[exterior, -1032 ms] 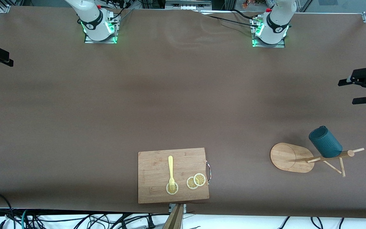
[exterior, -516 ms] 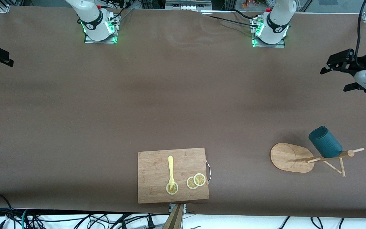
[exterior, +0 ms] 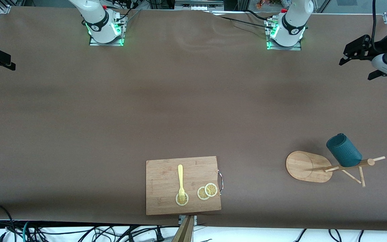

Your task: Pass cup and hang on rack

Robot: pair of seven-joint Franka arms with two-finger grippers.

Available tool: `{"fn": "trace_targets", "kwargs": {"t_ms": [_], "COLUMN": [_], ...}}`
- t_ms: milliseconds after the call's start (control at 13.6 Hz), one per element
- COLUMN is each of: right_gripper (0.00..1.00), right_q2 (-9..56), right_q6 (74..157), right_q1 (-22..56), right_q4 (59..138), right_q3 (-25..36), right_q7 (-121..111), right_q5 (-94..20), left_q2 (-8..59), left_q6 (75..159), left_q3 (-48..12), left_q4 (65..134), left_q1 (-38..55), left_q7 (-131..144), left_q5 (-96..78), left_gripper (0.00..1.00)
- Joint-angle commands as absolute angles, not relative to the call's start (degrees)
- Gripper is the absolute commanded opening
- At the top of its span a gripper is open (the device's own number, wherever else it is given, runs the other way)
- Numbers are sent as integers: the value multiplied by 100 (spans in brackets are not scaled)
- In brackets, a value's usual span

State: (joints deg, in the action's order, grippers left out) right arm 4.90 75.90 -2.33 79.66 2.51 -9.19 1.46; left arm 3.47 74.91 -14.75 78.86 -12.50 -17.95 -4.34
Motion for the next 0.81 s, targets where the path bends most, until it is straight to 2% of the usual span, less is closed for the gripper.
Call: {"fn": "trace_targets", "kwargs": {"t_ms": [0, 221, 737], "right_gripper": [100, 100, 100], "right_q2": [439, 439, 431], "right_q6": [7629, 7629, 7629], "right_q1": [-299, -308, -299], "right_q4": [8016, 8016, 8016], "right_q3": [220, 229, 220], "right_q7": [-870, -879, -879], "right_q5": [35, 35, 35], "left_q2": [-350, -746, -738], "left_q6": [7962, 8454, 8815], "left_q3": [-1029, -835, -501], "left_q4": [8971, 9666, 9677], "left_q1": [-810, -607, -203], "left_q7": [-1154, -432, 9], "left_q5": [-141, -123, -167], "left_gripper": [100, 100, 100]}}
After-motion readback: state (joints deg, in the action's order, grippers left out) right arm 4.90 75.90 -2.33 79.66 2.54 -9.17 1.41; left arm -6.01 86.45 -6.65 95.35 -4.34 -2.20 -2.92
